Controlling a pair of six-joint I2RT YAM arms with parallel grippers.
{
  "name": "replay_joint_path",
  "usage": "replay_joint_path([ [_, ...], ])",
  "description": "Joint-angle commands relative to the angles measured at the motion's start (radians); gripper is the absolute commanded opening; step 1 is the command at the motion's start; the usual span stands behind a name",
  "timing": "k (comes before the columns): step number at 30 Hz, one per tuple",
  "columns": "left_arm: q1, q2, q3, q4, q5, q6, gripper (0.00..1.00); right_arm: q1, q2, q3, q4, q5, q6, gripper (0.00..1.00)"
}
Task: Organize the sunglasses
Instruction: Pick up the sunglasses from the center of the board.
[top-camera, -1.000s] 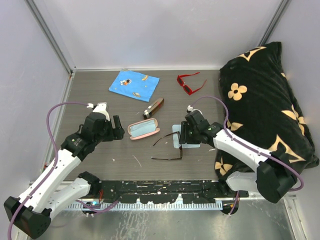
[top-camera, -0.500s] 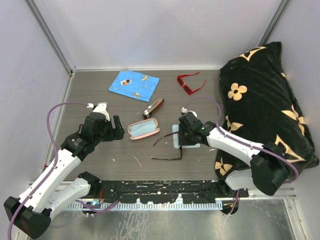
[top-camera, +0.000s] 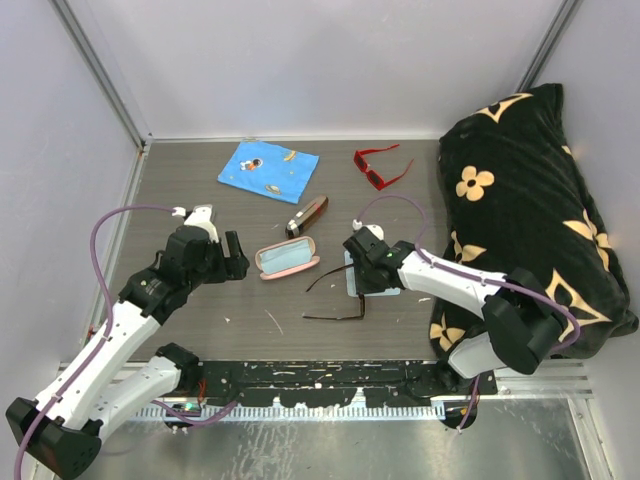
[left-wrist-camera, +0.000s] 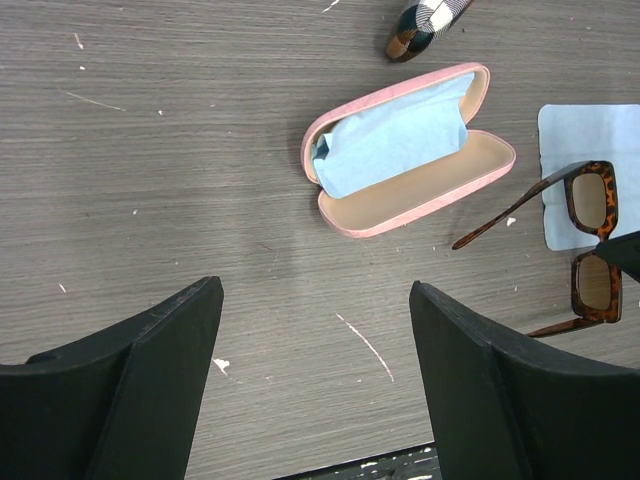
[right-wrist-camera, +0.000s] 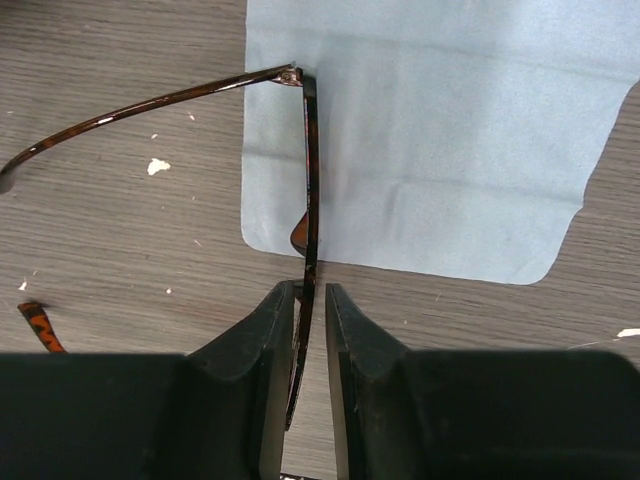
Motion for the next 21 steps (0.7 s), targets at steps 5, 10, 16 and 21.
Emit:
replay_joint_path([
  [5, 0.004, -0.013, 0.018, 0.042, 0.017, 0.019, 0.77, 0.01, 0.026, 0.049, -0.004, 0.093, -0.006, 0.22],
  [10, 0.004, -0.012, 0.017, 0.043, 0.018, 0.019, 0.77, 0.013, 0.034, 0.043, 0.011, 0.094, -0.003, 0.22],
  [16, 0.003, -0.008, 0.019, 0.045, 0.019, 0.019, 0.77, 0.013, 0.038, 0.047, 0.018, 0.093, -0.007, 0.22],
  [21, 0.004, -0.013, 0.016, 0.043, 0.02, 0.019, 0.77, 0.014, 0.047, 0.045, 0.021, 0.087, -0.015, 0.18],
])
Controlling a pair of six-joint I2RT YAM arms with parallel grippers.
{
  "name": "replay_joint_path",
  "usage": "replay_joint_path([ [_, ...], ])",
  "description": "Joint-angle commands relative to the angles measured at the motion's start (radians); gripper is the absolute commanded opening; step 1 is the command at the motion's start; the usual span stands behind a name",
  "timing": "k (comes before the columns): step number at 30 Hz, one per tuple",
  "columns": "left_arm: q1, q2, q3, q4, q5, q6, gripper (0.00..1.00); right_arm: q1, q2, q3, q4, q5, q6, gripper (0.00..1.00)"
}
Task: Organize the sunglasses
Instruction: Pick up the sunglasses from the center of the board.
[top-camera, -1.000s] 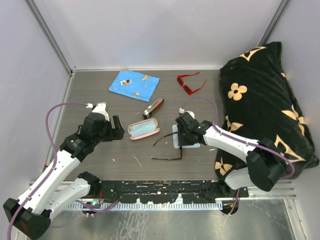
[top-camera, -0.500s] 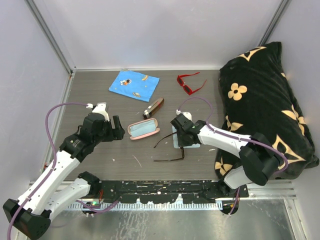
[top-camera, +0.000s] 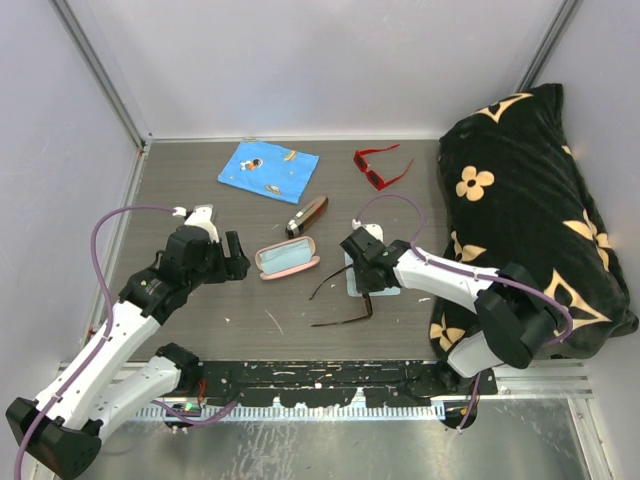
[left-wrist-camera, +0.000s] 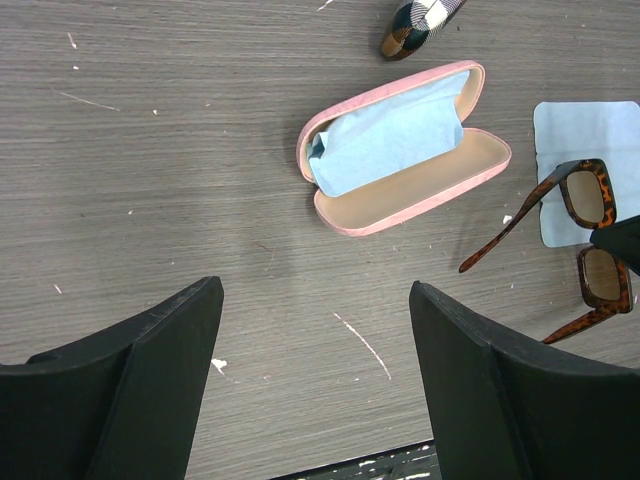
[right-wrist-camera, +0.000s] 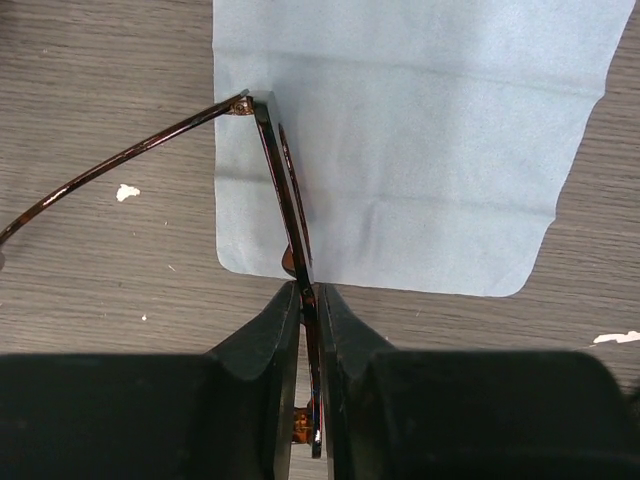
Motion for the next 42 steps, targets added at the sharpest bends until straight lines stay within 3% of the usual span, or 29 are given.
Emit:
replay_joint_path([
  [1, 0.004, -0.013, 0.017, 0.041, 0.008, 0.018, 0.77, 0.006, 0.006, 0.034, 0.024, 0.023, -0.013, 0.18],
  [14, 0.004, -0.016, 0.055, 0.003, 0.002, 0.009, 0.77, 0.007, -0.094, 0.033, 0.03, 0.031, -0.069, 0.01],
  [18, 0.004, -0.003, 0.108, -0.017, 0.009, -0.001, 0.78, 0.007, -0.199, 0.018, 0.083, 0.001, -0.145, 0.01],
  [27, 0.004, 0.057, 0.236, -0.057, 0.055, -0.006, 0.77, 0.005, -0.407, -0.08, 0.283, -0.253, -0.328, 0.01],
  [35, -0.01, 0.162, 0.309, -0.069, 0.061, -0.052, 0.76, 0.006, -0.446, -0.088, 0.353, -0.275, -0.311, 0.01],
  [42, -0.118, 0.245, 0.335, -0.021, -0.018, -0.09, 0.78, 0.009, -0.477, -0.096, 0.349, -0.183, -0.264, 0.0],
])
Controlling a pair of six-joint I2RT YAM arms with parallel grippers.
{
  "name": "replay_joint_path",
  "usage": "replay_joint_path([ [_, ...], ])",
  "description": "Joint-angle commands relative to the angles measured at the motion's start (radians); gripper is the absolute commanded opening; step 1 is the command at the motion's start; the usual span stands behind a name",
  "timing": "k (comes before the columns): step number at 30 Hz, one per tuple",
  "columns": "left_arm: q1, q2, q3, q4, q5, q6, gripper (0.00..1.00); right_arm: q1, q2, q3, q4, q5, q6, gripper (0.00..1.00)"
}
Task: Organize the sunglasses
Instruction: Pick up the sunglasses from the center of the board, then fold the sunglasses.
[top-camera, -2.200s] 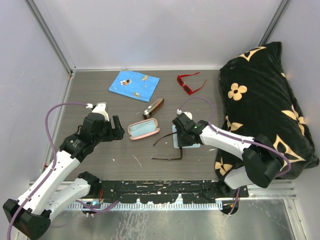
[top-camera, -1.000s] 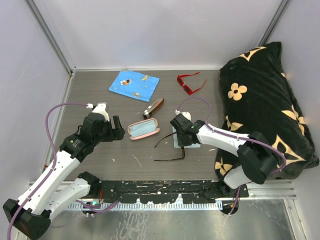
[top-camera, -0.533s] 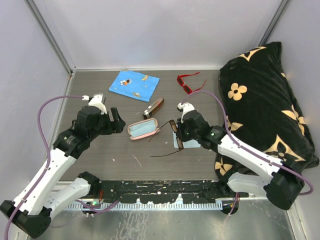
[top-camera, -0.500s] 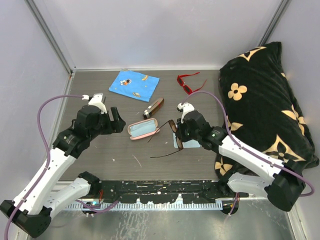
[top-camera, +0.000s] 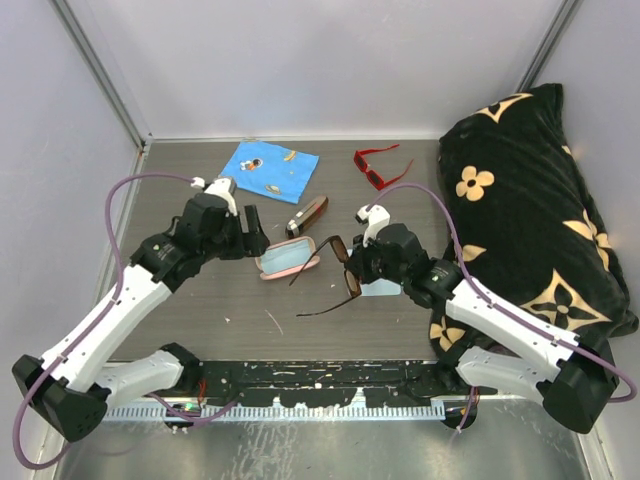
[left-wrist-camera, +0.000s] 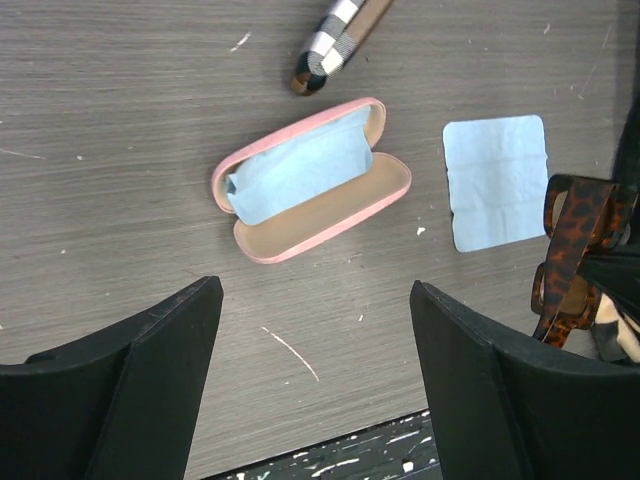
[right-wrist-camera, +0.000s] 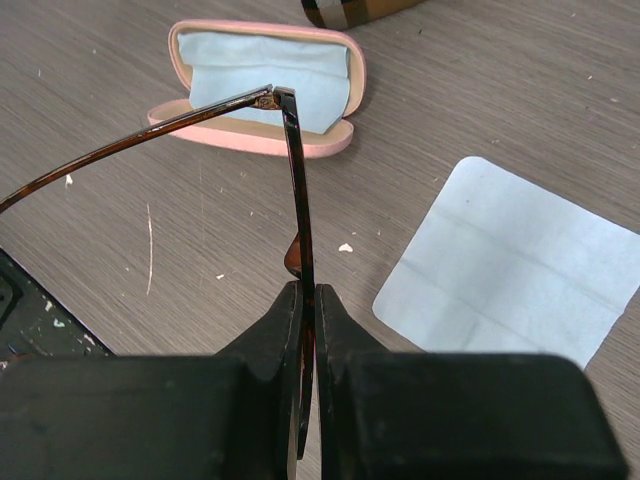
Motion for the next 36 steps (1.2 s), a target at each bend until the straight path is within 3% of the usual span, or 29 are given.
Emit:
replay_joint_path([
  [1, -0.072, 0.036, 0.053, 0.05, -0.067, -0.033, 0.78, 0.008, -0.038, 0.014, 0.06, 0.073, 0.026, 0.0],
  [18, -0.312, 0.241, 0.232, -0.05, -0.503, -0.024, 0.78, 0.028, 0.015, 0.097, 0.004, 0.215, 0.094, 0.01],
  [36, -0.4, 0.378, 0.267, -0.03, -0.509, -0.014, 0.78, 0.05, 0.077, 0.182, 0.008, 0.241, 0.135, 0.01],
])
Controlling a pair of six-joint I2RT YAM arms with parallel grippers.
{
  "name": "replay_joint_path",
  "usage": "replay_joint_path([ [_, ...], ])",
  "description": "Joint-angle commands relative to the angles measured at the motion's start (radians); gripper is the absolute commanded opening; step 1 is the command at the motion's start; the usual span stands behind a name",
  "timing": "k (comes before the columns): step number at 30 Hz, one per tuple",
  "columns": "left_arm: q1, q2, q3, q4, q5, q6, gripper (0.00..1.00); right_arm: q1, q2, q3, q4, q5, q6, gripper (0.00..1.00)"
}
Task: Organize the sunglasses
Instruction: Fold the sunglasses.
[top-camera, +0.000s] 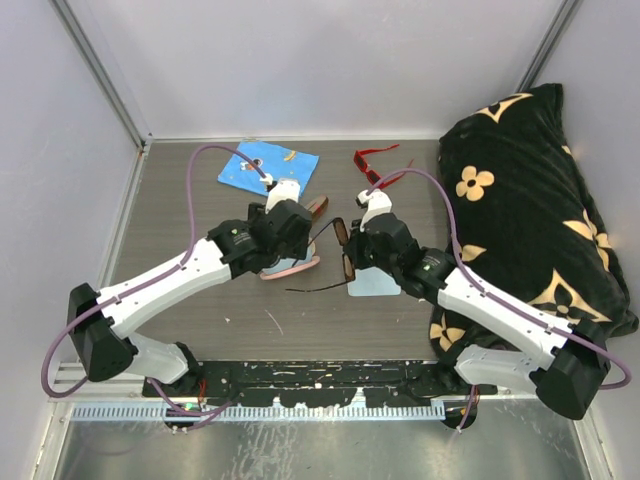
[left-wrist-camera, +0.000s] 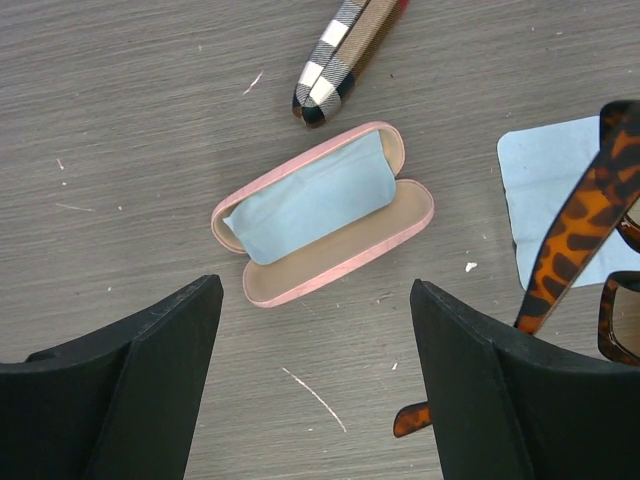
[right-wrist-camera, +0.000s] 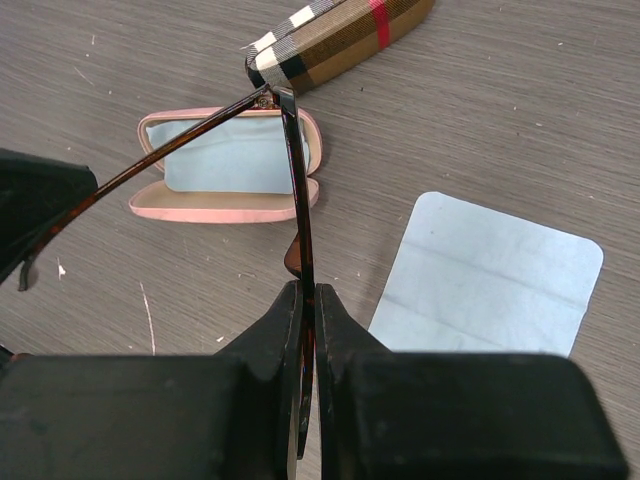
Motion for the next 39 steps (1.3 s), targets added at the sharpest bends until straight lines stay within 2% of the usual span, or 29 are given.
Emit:
replay_joint_path([
  [1, -0.022, 0.015, 0.046, 0.025, -0.026, 0.006, 0.78, 0.013, 0.011, 0.065, 0.042, 0.049, 0.017, 0.01],
  [17, -0.079, 0.099, 0.088, 0.053, 0.001, 0.015, 0.78, 0.064, 0.056, 0.097, 0.053, 0.065, 0.038, 0.0],
  [39, -0.104, 0.134, 0.103, 0.075, 0.022, 0.016, 0.78, 0.105, 0.08, 0.126, 0.051, 0.105, 0.06, 0.01],
])
